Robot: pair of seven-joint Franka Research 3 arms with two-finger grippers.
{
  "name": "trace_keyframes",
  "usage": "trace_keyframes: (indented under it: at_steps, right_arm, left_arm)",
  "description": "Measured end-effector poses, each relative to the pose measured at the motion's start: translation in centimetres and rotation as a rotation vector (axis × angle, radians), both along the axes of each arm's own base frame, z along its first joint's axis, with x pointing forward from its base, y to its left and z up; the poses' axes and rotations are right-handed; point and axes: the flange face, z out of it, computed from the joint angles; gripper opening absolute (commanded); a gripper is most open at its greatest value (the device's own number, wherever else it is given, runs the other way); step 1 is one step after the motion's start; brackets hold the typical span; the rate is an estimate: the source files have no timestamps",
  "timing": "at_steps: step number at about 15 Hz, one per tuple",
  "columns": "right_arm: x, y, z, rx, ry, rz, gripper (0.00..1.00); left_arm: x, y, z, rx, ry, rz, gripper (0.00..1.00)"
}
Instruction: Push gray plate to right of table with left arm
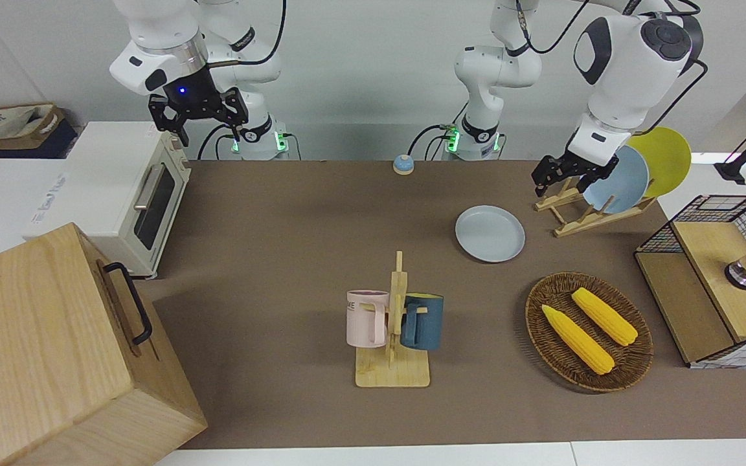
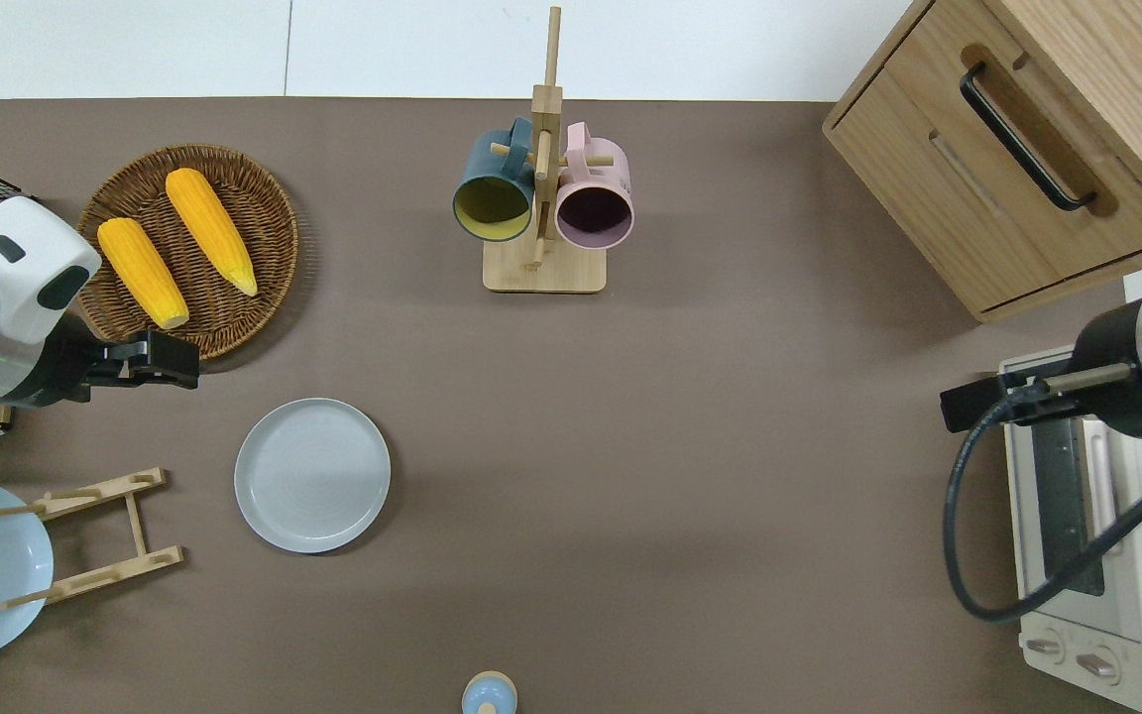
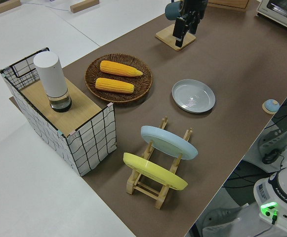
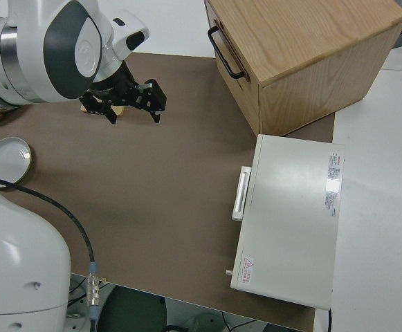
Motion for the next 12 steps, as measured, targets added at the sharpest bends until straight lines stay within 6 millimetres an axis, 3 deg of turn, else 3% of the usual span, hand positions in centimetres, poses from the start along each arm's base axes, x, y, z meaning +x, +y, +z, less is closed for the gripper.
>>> trace_keyframes:
  at_steps: [12]
  right_arm:
    - [0.0,0.0,0.0,0.000,0.000,0.000,0.983]
  left_arm:
    - [0.1,2.3,0.6,0.000,-0.008,0.038,1.00]
